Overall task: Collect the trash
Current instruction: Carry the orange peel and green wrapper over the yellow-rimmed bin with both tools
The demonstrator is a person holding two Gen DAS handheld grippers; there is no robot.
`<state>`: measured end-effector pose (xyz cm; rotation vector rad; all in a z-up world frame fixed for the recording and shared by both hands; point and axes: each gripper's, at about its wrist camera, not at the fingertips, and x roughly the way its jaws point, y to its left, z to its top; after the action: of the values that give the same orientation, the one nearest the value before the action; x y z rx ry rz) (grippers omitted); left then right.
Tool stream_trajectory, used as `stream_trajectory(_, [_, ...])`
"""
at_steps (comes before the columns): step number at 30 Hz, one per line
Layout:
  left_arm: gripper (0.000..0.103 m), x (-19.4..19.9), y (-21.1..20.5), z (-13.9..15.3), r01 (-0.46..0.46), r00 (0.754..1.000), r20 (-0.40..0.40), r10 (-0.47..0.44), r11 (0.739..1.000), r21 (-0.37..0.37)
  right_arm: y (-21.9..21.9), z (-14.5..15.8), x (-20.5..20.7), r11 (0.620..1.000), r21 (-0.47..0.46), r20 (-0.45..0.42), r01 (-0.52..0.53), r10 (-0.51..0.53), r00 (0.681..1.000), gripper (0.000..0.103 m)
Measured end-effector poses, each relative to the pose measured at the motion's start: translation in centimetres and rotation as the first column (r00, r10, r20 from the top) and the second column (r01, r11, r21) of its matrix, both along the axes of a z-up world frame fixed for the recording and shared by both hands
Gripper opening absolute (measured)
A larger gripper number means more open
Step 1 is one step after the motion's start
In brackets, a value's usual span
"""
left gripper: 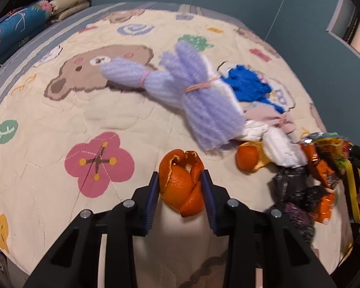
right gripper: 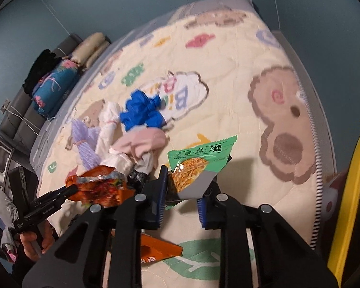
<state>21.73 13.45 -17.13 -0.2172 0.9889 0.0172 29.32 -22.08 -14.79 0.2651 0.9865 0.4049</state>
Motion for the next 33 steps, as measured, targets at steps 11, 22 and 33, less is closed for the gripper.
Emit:
stream_trajectory(11, [0.033, -3.9, -0.8, 8.1, 0.025, 0.978, 0.208, -0.022, 1.000, -0.010, -1.7, 5.3, -2.8, 0.988, 0.147, 0.095, -0.037, 0.023, 0.995, 0.021])
stream_trajectory(22, [0.033, -8.9, -4.5, 18.9, 0.081, 0.892, 0.443, -0.087, 0.996, 0.032, -3.8, 12.8, -8.9, 0.981, 0.181, 0.238, -0.065, 0.020, 0.971, 0.021])
stream_trajectory(33, [0.033, -8.9, -14.7, 22.5, 0.305, 0.819, 0.502, -0.277, 0.952, 0.026, -11.8, 17.8, -13.6, 0.982, 0.146, 0.332, 0.118, -0.161, 0.930, 0.021])
